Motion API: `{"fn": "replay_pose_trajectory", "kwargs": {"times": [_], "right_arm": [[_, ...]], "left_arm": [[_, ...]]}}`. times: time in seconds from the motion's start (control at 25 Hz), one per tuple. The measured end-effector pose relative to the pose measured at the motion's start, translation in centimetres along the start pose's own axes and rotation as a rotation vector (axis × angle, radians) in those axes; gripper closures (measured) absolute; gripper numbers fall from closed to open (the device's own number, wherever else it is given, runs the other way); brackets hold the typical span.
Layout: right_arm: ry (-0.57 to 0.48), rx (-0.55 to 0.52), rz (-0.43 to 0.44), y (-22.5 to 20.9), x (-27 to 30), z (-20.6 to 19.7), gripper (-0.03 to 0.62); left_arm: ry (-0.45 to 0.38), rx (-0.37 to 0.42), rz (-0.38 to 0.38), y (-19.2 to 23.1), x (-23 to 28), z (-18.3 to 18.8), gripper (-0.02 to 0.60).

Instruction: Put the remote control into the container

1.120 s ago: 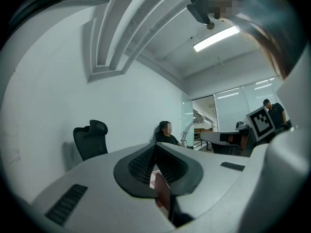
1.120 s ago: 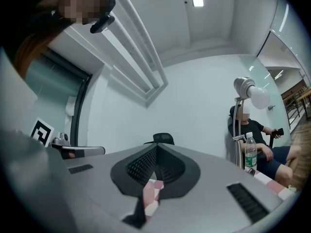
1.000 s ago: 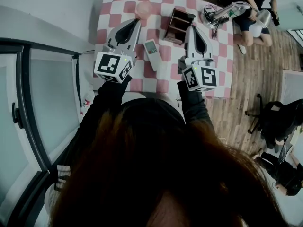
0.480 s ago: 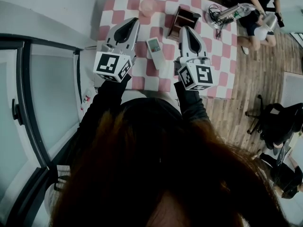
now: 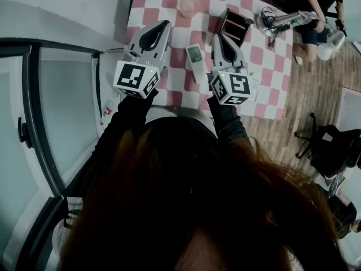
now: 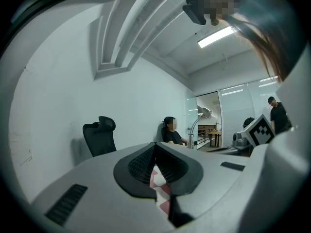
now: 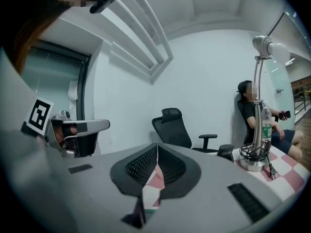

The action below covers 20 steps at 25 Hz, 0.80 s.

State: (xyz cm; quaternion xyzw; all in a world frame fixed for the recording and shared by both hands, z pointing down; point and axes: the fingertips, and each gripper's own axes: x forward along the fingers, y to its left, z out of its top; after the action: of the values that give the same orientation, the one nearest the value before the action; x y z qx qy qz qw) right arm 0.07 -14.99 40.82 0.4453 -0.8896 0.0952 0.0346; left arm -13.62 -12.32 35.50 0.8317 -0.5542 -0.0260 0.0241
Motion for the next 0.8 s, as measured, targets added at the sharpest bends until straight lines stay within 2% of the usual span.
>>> {"fn": "replay_pose_trajectory", "kwargs": {"times": [0.4, 0.6, 0.8], "right_arm": [[0.143, -0.003, -0.042, 1.0, 2.7, -4.2, 0.574], [0.287, 0.016, -0.032, 1.2, 4.0, -8.1, 0.573], [0.420, -0.013, -0.030, 1.5, 4.7, -11.7, 0.572]], "left_arm": [[0.040, -0.032, -0.046, 2.7, 0.8, -1.4, 0.572], [0.063, -0.046, -0.074, 3.4, 1.6, -2.5, 0.572], [0.086, -0.059, -0.097, 3.9, 2.2, -3.6, 0.572]]}}
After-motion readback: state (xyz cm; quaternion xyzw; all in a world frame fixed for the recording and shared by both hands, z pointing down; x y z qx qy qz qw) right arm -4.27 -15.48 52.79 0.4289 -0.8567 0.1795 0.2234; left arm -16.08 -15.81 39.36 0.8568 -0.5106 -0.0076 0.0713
